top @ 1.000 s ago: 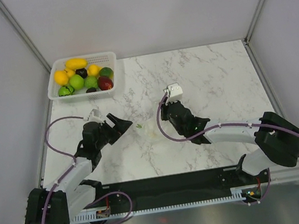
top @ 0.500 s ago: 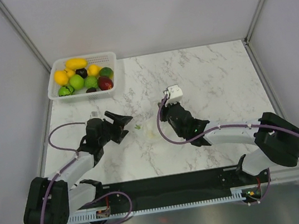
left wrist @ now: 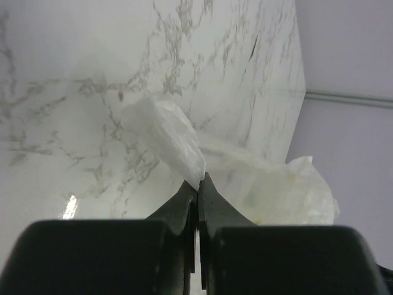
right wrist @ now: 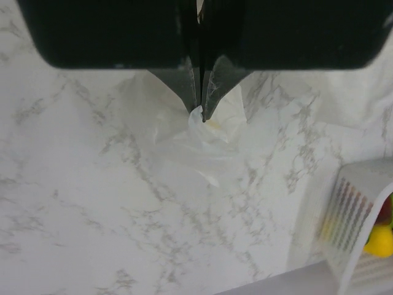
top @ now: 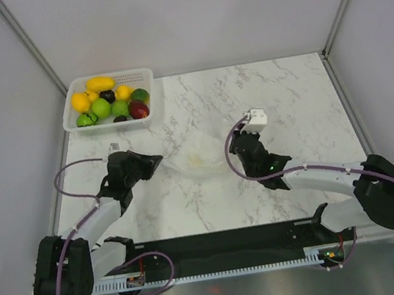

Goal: Place the fake fruits into the plastic bag and tie a complex knot
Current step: Open the plastic bag at the center of the board.

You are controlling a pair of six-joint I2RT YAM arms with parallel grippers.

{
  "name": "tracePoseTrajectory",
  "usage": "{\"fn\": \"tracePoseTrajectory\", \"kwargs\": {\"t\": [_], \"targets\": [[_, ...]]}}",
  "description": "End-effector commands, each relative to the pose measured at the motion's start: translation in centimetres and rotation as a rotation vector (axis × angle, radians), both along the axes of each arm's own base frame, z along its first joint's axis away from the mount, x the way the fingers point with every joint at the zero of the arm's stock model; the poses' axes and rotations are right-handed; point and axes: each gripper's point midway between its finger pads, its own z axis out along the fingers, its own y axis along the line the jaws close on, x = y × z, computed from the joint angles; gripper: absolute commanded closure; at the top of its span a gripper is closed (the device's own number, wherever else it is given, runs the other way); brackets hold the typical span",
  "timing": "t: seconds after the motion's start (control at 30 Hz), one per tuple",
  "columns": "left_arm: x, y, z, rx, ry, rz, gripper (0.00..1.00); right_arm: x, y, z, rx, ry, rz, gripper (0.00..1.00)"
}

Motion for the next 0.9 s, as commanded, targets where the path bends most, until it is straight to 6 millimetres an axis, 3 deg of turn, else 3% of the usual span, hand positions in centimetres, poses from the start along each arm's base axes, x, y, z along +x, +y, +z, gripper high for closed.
{"fn": "tracePoseTrajectory", "kwargs": {"t": [0.0, 0.07, 0.1, 0.13, 0.2, 0.23, 0.37, 0.53, 0.7, 0.73, 0.77, 0.83, 0.87], "targets": [[0.7, 4.3, 1.1, 0.103, -0.045, 0.099, 0.98, 0.6, -7.7, -0.7, 0.187, 0.06, -0.251, 0.95], [0.2, 6.4, 0.4, 0.131, -0.03, 0.153, 0.98, -0.4, -11.2, -2.0, 0.238, 0.094, -0.296, 0.93], [0.1, 6.9, 1.1, 0.128, -0.056, 0.174, 0.98, -0.8, -12.1, -2.1, 0.264, 0.094, -0.313, 0.85], [-0.1, 7.1, 0.9, 0.128, -0.059, 0.18, 0.98, -1.7, -13.2, -3.4, 0.248, 0.116, -0.328, 0.71], [-0.3, 7.2, 0.9, 0.131, -0.074, 0.18, 0.98, -2.6, -14.2, -2.3, 0.282, 0.089, -0.338, 0.35], [-0.4, 7.1, 1.3, 0.133, -0.096, 0.167, 0.98, -3.2, -14.5, -2.7, 0.252, 0.104, -0.326, 0.32], [-0.2, 6.5, 2.1, 0.151, -0.142, 0.113, 0.98, -4.0, -14.0, -0.3, 0.221, 0.073, -0.225, 0.21], [-0.7, 6.1, 1.6, 0.167, -0.14, 0.068, 0.98, -3.8, -11.5, 2.2, 0.202, 0.058, -0.062, 0.13], [-1.2, 6.0, 0.4, 0.178, -0.119, 0.052, 0.98, -3.1, -8.3, 1.6, 0.18, 0.138, 0.066, 0.05], [-1.3, 6.0, 0.4, 0.182, -0.121, 0.045, 0.95, -2.9, -7.9, 0.1, 0.166, 0.188, 0.069, 0.05], [-1.3, 5.9, 0.4, 0.193, -0.124, 0.035, 0.78, -2.8, -7.7, -0.6, 0.165, 0.214, 0.069, 0.04], [-1.3, 6.0, 0.7, 0.215, -0.14, 0.02, 0.54, -2.6, -7.5, -2.8, 0.155, 0.277, 0.046, 0.04], [-1.6, 6.0, 0.4, 0.219, -0.122, 0.02, 0.32, -2.5, -7.4, -3.4, 0.155, 0.295, 0.037, 0.04]]}}
